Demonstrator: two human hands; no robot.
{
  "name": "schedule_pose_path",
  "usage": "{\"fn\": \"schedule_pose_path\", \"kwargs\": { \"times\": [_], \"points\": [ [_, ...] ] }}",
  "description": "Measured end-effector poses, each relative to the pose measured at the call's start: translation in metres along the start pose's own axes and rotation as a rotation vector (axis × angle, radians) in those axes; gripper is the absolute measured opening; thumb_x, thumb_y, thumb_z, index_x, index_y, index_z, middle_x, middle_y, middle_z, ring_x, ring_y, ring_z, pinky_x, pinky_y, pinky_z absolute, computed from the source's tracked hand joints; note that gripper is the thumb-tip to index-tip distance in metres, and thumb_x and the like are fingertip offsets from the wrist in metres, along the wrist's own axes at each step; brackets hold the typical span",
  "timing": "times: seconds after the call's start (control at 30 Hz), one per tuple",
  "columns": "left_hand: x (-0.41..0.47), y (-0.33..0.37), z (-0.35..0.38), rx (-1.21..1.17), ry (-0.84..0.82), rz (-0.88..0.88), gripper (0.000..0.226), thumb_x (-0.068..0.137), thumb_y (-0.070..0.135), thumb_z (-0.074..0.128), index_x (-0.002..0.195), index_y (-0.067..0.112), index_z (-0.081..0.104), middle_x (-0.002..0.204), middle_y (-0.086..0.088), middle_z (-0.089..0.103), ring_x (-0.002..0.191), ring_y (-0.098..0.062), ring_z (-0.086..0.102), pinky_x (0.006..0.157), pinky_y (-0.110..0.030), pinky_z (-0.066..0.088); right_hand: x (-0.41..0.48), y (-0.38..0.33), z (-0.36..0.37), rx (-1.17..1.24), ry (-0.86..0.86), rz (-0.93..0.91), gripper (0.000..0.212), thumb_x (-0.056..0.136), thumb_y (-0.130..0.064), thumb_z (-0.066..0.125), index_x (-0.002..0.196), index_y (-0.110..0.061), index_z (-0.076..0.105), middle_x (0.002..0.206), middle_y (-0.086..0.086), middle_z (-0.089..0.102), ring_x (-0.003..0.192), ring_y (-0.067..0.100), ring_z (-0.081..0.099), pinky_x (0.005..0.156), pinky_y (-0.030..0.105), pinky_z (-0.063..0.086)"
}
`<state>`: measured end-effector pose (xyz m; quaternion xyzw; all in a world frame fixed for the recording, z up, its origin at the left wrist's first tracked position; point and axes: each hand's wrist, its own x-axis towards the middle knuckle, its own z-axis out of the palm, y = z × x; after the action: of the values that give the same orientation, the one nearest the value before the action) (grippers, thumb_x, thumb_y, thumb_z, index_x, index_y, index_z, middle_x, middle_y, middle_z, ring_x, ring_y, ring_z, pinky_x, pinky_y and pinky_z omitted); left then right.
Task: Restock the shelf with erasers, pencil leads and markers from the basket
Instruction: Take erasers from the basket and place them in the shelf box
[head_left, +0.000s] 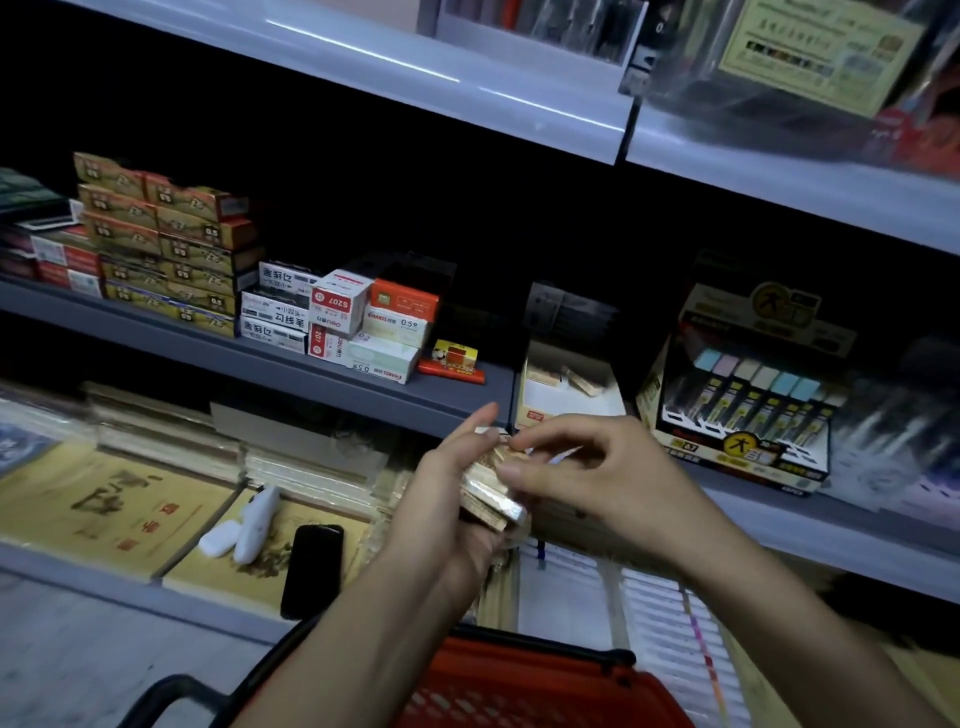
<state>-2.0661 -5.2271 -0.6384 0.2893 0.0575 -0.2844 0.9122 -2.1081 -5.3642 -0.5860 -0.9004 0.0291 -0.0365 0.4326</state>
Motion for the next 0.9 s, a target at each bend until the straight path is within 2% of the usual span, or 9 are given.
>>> {"fn": "schedule_pose_path", "kwargs": {
  "times": [0.07, 0.17, 0.27, 0.4, 0.47, 0.53, 0.6, 0.73, 0.9],
  "points": [
    [-0.003, -0.001, 0.002, 0.031, -0.025, 0.009, 0.032, 0.100, 0.011, 0.055, 0.128, 0.021, 0.067, 0.110, -0.021, 0.077, 0.103, -0.036, 0.076, 0.105, -0.050, 0.050, -0.001, 0.001, 0.002, 0.016, 0.035, 0.043, 0.039, 0.065, -0.056, 0.089, 0.096, -0.034, 0.079, 0.091, 0.000, 0.075, 0.085, 0.014, 0.073, 0.090, 0.047, 0.059],
    [-0.006, -0.001, 0.001, 0.109, -0.062, 0.009, 0.032, 0.100, 0.011, 0.053, 0.127, 0.018, 0.068, 0.111, -0.017, 0.078, 0.090, -0.028, 0.078, 0.083, -0.041, 0.058, -0.002, 0.000, -0.001, 0.151, -0.016, 0.151, 0.035, 0.069, -0.038, 0.092, 0.098, -0.025, 0.078, 0.088, 0.005, 0.078, 0.089, 0.020, 0.076, 0.098, 0.051, 0.055],
    [-0.007, -0.003, -0.001, 0.178, -0.083, -0.007, 0.031, 0.101, 0.012, 0.050, 0.126, 0.017, 0.068, 0.110, -0.015, 0.078, 0.092, -0.027, 0.078, 0.070, -0.036, 0.063, -0.008, 0.000, 0.000, 0.290, -0.062, 0.233, 0.034, 0.080, -0.028, 0.086, 0.105, -0.010, 0.070, 0.084, 0.016, 0.078, 0.085, 0.030, 0.077, 0.099, 0.053, 0.055],
    [-0.006, -0.005, -0.001, 0.216, -0.040, -0.044, 0.033, 0.100, 0.014, 0.050, 0.125, 0.020, 0.072, 0.112, -0.011, 0.078, 0.087, -0.021, 0.077, 0.060, -0.029, 0.059, -0.004, 0.006, 0.004, 0.211, -0.007, 0.289, 0.029, 0.078, -0.017, 0.087, 0.102, -0.015, 0.070, 0.083, 0.011, 0.078, 0.086, 0.028, 0.076, 0.096, 0.052, 0.056],
    [-0.005, -0.005, -0.001, 0.172, -0.014, -0.073, 0.037, 0.099, 0.012, 0.048, 0.127, 0.019, 0.071, 0.115, -0.014, 0.076, 0.084, -0.024, 0.072, 0.051, -0.025, 0.054, -0.002, 0.006, -0.002, 0.184, 0.051, 0.302, 0.025, 0.077, -0.013, 0.086, 0.099, -0.018, 0.073, 0.083, 0.006, 0.079, 0.082, 0.023, 0.076, 0.083, 0.039, 0.062],
    [-0.003, -0.001, -0.002, 0.094, -0.006, -0.114, 0.038, 0.097, 0.011, 0.048, 0.129, 0.015, 0.068, 0.128, -0.024, 0.069, 0.099, -0.033, 0.073, 0.045, -0.021, 0.049, 0.000, 0.001, -0.012, 0.175, 0.134, 0.248, 0.024, 0.079, -0.011, 0.084, 0.100, -0.017, 0.073, 0.078, 0.001, 0.078, 0.072, 0.013, 0.073, 0.068, 0.025, 0.057],
    [-0.002, 0.004, -0.005, 0.039, 0.020, -0.130, 0.035, 0.096, 0.011, 0.051, 0.127, 0.011, 0.068, 0.136, -0.028, 0.061, 0.109, -0.042, 0.071, 0.044, -0.020, 0.047, 0.010, 0.002, -0.027, 0.074, 0.258, 0.142, 0.028, 0.079, -0.014, 0.085, 0.103, -0.021, 0.072, 0.081, -0.003, 0.078, 0.078, 0.010, 0.071, 0.072, 0.027, 0.055],
    [-0.001, 0.010, -0.009, 0.001, 0.063, -0.109, 0.032, 0.095, 0.009, 0.051, 0.121, 0.005, 0.069, 0.136, -0.026, 0.060, 0.102, -0.042, 0.074, 0.045, -0.019, 0.046, 0.066, 0.021, -0.046, -0.348, 0.442, -0.022, 0.024, 0.080, -0.018, 0.083, 0.101, -0.025, 0.074, 0.090, -0.010, 0.074, 0.080, 0.008, 0.068, 0.072, 0.028, 0.055],
    [-0.003, 0.011, -0.008, -0.036, 0.097, -0.140, 0.031, 0.095, 0.009, 0.052, 0.120, 0.003, 0.069, 0.135, -0.026, 0.060, 0.101, -0.042, 0.074, 0.042, -0.019, 0.046, 0.137, 0.054, -0.041, -0.711, 0.246, 0.020, 0.015, 0.083, -0.014, 0.081, 0.094, -0.023, 0.078, 0.098, -0.001, 0.075, 0.095, 0.017, 0.070, 0.081, 0.027, 0.053]
  ]
}}
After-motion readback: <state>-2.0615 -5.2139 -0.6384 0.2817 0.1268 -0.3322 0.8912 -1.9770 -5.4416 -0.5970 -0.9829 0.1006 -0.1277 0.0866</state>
